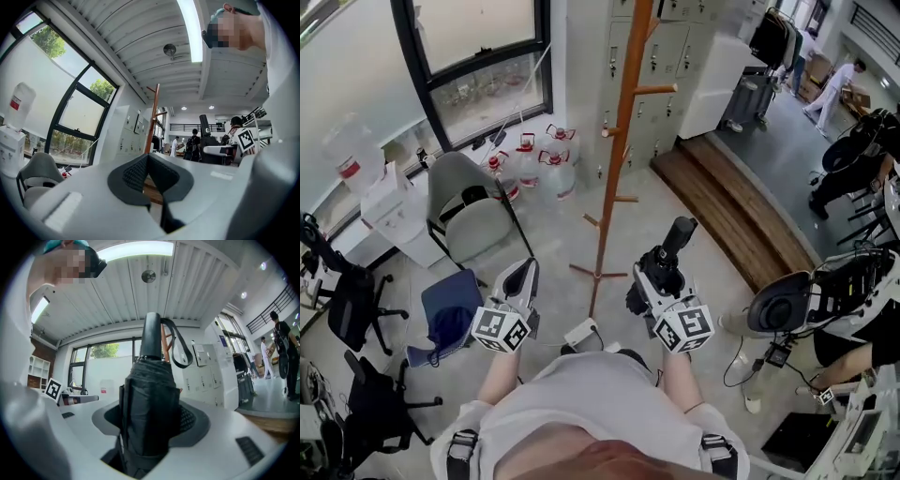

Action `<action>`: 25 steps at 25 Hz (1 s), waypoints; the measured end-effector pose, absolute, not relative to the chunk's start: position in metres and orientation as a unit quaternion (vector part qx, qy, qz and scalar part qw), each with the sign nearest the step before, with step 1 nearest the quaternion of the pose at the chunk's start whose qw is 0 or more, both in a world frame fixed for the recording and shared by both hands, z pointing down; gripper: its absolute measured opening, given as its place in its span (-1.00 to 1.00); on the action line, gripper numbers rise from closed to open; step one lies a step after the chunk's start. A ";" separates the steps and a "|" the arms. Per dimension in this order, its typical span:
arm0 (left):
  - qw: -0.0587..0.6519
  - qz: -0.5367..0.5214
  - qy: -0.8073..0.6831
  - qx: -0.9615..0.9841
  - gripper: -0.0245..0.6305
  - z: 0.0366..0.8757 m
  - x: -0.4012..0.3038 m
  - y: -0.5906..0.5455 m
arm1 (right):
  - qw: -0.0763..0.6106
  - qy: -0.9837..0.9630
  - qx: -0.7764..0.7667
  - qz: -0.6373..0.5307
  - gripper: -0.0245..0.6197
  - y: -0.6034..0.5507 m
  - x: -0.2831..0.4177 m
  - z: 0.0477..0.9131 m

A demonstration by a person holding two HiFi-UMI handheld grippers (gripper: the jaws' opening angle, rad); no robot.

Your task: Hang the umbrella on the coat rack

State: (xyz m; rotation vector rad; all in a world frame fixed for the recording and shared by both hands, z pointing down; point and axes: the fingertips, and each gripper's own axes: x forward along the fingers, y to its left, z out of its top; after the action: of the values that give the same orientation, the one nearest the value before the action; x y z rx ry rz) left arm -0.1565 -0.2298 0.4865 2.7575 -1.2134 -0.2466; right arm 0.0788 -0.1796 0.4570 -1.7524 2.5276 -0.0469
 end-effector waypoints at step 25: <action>0.077 -0.091 -0.427 0.896 -0.90 0.482 -0.131 -0.295 | 0.018 0.859 -0.512 -0.003 -0.14 -0.289 0.091 0.434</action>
State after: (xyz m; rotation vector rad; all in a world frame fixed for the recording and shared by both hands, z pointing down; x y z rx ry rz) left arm -0.1306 -0.2949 0.4819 2.6854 -1.2783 -0.2734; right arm 0.0909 -0.2889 0.4336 -1.5919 2.6675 -0.0087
